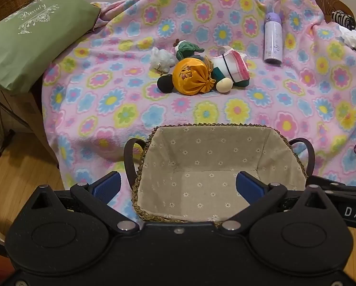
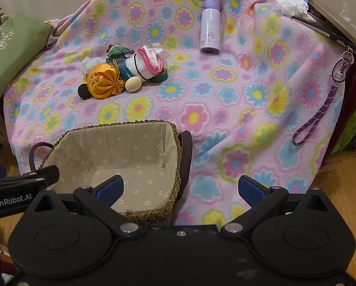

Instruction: Organize soft objects

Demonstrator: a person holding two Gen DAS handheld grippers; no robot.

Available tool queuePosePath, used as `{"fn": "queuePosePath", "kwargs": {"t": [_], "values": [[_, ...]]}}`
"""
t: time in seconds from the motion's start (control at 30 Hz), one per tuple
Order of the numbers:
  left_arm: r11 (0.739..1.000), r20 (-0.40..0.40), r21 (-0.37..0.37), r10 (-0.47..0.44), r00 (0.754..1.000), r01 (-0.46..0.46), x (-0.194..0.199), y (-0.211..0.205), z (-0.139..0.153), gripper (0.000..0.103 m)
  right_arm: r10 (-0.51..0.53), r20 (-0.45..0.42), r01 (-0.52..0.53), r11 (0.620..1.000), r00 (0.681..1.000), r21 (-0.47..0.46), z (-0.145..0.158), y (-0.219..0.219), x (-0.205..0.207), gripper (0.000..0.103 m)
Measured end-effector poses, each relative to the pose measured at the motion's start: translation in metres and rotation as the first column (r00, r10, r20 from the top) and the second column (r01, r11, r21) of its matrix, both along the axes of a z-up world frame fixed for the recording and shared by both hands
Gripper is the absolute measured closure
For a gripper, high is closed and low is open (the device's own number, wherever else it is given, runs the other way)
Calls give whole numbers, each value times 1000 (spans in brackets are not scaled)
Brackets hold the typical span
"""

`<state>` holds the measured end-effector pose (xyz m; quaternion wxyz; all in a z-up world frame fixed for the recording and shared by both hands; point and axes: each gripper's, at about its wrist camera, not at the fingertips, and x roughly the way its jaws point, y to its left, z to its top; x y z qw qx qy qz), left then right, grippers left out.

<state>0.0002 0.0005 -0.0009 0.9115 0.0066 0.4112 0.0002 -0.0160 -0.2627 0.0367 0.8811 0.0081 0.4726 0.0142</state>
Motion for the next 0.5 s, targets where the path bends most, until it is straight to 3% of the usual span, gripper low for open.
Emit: {"fn": "queuePosePath", "kwargs": {"t": [0.5], "values": [[1000,-20,-7,-8,1000,8,1,-1,0,3,0,-3,0,1000,1000,2,0,0,0,0]]}}
